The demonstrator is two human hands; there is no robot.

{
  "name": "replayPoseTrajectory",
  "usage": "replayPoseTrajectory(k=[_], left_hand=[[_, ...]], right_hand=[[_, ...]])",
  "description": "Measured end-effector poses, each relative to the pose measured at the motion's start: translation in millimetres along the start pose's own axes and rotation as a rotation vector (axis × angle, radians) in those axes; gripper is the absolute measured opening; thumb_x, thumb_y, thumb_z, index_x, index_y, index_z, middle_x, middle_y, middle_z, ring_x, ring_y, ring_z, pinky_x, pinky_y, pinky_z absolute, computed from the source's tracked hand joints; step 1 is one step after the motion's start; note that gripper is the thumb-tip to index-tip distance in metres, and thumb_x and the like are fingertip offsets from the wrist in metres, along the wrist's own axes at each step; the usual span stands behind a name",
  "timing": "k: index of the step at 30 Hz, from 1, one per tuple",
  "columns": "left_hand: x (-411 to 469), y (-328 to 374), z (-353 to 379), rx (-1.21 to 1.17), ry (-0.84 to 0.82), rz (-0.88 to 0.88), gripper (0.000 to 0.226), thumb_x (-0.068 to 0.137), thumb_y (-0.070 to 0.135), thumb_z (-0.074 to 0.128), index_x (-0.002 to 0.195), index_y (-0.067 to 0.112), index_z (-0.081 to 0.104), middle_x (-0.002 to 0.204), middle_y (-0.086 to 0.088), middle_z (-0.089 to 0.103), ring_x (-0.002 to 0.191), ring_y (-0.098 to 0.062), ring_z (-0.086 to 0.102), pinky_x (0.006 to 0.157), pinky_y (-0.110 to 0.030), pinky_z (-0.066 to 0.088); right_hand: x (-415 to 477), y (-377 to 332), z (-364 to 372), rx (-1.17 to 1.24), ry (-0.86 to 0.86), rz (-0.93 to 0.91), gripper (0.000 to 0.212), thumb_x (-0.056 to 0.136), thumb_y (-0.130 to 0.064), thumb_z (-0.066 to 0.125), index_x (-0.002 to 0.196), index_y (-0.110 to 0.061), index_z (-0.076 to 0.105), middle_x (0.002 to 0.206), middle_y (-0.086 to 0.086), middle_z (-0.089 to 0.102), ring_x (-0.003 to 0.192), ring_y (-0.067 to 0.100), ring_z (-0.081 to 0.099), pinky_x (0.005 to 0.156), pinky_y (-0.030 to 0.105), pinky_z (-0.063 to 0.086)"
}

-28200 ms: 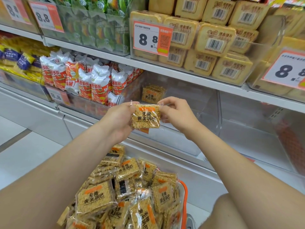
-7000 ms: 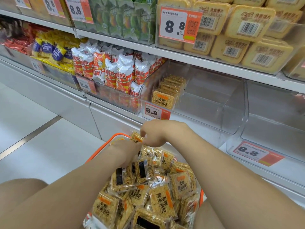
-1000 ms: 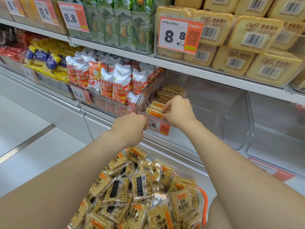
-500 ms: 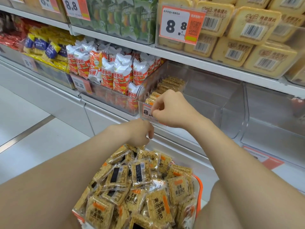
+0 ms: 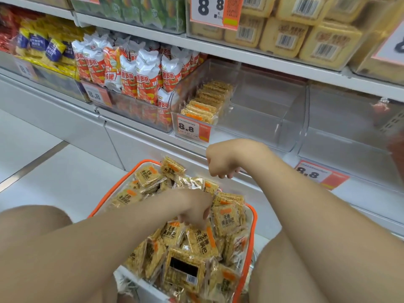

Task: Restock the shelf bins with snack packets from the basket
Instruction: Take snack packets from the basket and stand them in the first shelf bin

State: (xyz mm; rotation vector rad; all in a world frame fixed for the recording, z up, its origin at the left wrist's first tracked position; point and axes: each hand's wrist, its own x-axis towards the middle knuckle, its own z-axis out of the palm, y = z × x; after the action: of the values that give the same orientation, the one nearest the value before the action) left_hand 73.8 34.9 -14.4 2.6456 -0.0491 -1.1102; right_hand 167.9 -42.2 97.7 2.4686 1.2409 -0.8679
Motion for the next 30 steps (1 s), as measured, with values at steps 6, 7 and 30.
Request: replayPoseTrajectory(k=[6, 7, 30], left_hand=[[-1.4, 4.2, 6.8, -0.089, 0.046, -0.042, 0.025, 0.093, 0.035, 0.077, 0.098, 0.016, 0.062, 0.090, -0.003, 0.074, 0.076, -0.019, 0.073, 0.065, -0.031, 0.058], [-0.5, 5.0, 8.7, -0.080, 0.055, -0.055, 0.025, 0.094, 0.035, 0.076, 0.098, 0.014, 0.063, 0.094, -0.006, 0.075, 0.078, -0.022, 0.074, 0.064, -0.031, 0.059], [-51.3, -30.6, -81.5, -1.065, 0.761, 0.007, 0.018, 0.108, 0.014, 0.057, 0.113, 0.025, 0.069, 0.095, -0.007, 0.061, 0.084, -0.022, 0.055, 0.071, -0.031, 0.044]], right_hand=[[-7.6, 4.1, 1.5, 0.025, 0.018, 0.015, 0.028, 0.099, -0.009, 0.048, 0.072, -0.008, 0.057, 0.065, 0.004, 0.061, 0.054, 0.020, 0.055, 0.053, 0.028, 0.045], [-8.5, 4.9, 1.4, 0.026, 0.022, 0.014, 0.029, 0.099, -0.010, 0.048, 0.072, -0.008, 0.057, 0.065, 0.003, 0.061, 0.055, 0.020, 0.056, 0.054, 0.028, 0.046], [-15.3, 27.1, -14.3, 0.111, 0.357, -0.020, 0.026, 0.088, -0.015, 0.067, 0.109, 0.000, 0.070, 0.094, 0.015, 0.071, 0.087, 0.032, 0.066, 0.075, 0.044, 0.057]])
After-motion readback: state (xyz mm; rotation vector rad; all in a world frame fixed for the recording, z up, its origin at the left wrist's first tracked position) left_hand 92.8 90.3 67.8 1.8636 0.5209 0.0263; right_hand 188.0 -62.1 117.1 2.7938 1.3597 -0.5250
